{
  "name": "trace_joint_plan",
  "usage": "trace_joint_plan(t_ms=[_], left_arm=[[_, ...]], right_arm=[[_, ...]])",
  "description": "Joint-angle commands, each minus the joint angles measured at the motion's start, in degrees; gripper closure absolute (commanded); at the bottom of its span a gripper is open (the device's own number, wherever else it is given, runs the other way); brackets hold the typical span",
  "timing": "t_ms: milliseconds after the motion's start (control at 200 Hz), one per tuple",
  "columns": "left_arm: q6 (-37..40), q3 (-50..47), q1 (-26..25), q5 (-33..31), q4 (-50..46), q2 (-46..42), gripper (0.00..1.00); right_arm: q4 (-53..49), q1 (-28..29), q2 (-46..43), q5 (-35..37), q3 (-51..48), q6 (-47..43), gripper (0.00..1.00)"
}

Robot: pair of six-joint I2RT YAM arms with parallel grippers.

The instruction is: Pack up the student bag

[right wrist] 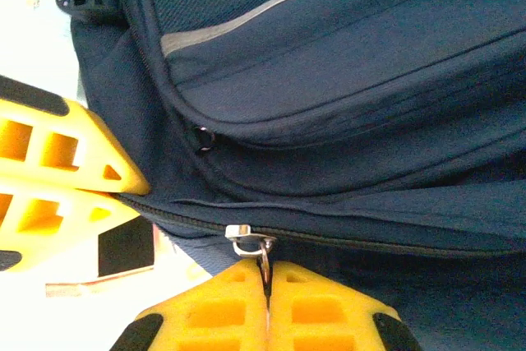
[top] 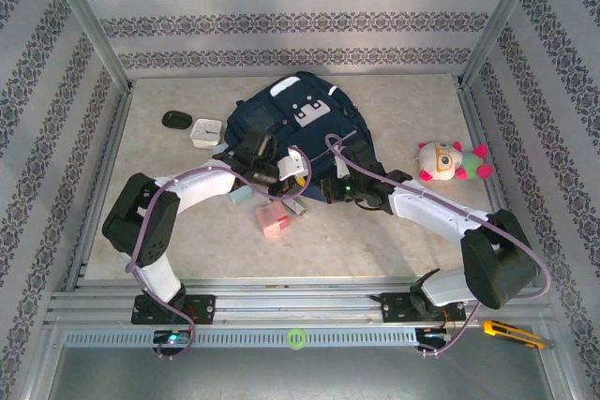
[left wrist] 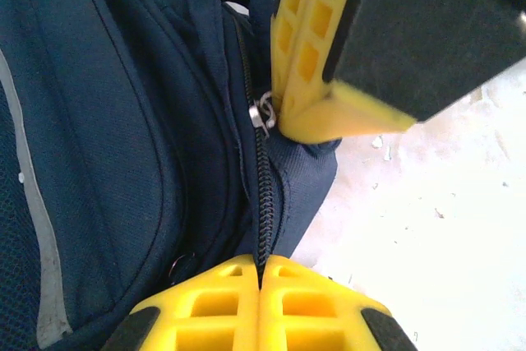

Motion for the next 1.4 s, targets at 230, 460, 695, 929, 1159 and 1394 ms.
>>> trace_joint_plan(t_ms=[230,460,695,929,1159,1394], left_arm=[[5.93,0.92,1.84,-3.15,-7.41,-3.72,1.00],[3.27,2.05,1.54,-3.13,-9.44,-3.72,0.76],[-2.18,3.55,-3.98,-6.51,0.74,-1.41,0.29],[-2.36,9.19,-6.05,-9.75,2.09,6.84,0.26],[-3.24,7.81,-6.11,-12.59,4.12,10.05,0.79],[-8.34,2.02,-5.92,-3.16,13.31,7.24,1.00]], right_arm=[[-4.55,-9.42,-0.48,4.75,0.78,-1.73,1.00],[-2.19,-6.20,1.66,-5.86,1.34,-5.40,1.00],[-1.47,-6.13,2.00,-8.54,0.46,-5.10,1.00],[-0.77,-7.94,1.67,-10.53,-0.87,-4.69,1.00],[-0.67,-9.98,1.00,-9.93,-2.24,-5.14,1.00],[0.72,-9.85,3.44,-6.77,-2.11,-5.60,1.00]])
